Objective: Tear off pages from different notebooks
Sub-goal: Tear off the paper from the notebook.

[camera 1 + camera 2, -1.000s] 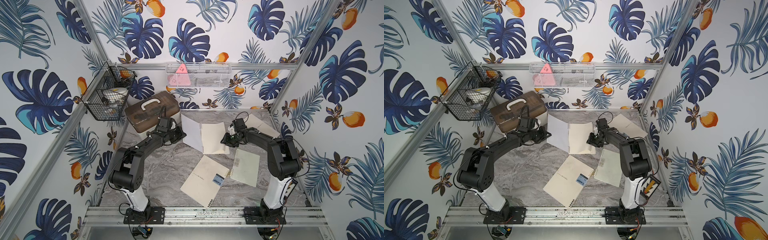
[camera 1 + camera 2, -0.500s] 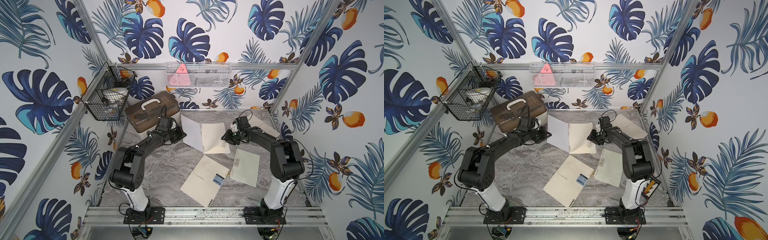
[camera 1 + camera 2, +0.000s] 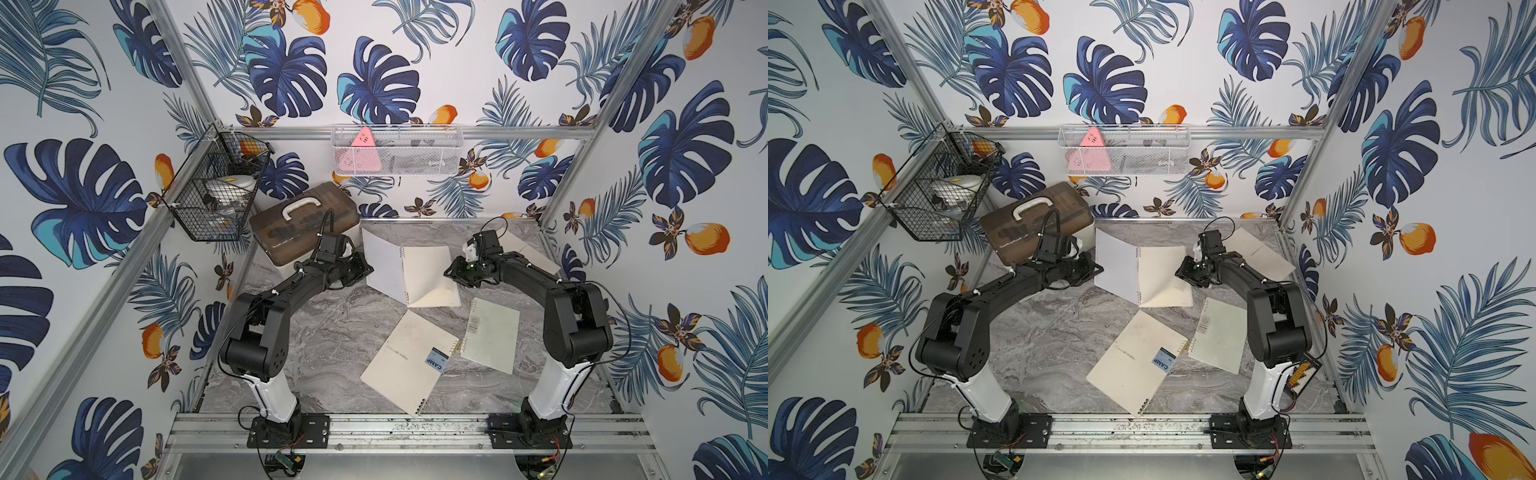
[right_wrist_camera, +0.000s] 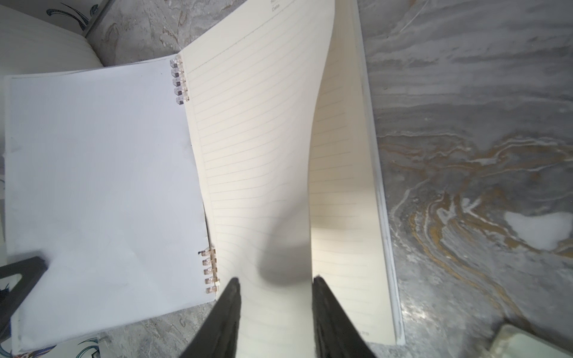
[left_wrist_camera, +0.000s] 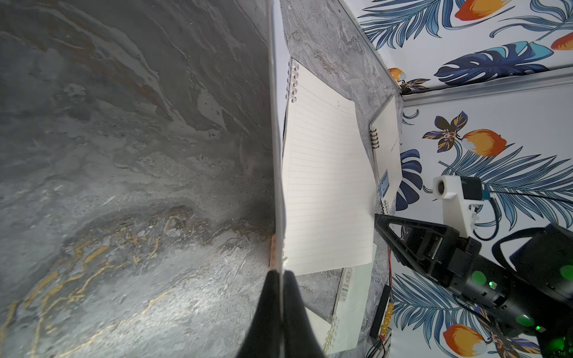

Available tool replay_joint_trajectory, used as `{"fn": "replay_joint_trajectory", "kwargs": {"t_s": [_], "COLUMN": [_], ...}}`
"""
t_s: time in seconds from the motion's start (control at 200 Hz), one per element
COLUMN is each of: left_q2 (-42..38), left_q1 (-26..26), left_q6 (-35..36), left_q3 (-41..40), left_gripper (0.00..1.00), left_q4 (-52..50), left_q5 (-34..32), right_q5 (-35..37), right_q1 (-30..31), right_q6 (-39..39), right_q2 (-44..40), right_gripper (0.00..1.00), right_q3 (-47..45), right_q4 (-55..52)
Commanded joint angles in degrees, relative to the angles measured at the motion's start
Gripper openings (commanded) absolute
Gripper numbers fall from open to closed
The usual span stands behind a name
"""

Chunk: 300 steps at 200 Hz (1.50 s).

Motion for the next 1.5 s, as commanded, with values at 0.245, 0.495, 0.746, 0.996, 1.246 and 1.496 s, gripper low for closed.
{"fn": "replay_joint_trajectory", "kwargs": {"t_s": [0.245,0.495,0.746,0.996,1.246,1.496], "left_q2": [0.09,0.60,0.91,0.27,-0.67,-6.88], "left_q1": [0.00,0.00,0.00,0.09,0.72,2.50], "left_q6": [0.65,0.76,0.99,1.82,3.60,5.09], "left_q3": [0.33,0.43,0.22,-0.74,-0.36,2.55], "left_gripper": [0.00,0.00,0.00,0.00,0.21,0.98], "left_q4": [0.11,0.27,0.11,-0.76,-3.89,-12.58], "left_q5": [1.19,1.50,1.54,0.98,-0.55,-10.27], "right_q5": [3.10,3.94,-0.32,-2.16,-5.28,0.07], "right_q1": [-0.10,-0.19,-0.36,-0.86,-1.41,3.81], "right_q6": [-1.78,-2.81,-2.76,-1.91,-4.22,-11.72], "right_q2": [1.89,4.27,4.51,3.76,0.91,-5.21], "right_gripper": [0.41,0.42,0.30,0.17,0.00,0.00], "right_q3": [1.18,2.03,-0.77,-3.39,-6.66,-8.54], "right_q4": [-4.02,-4.83,-1.34,1.03,6.27,12.63]}}
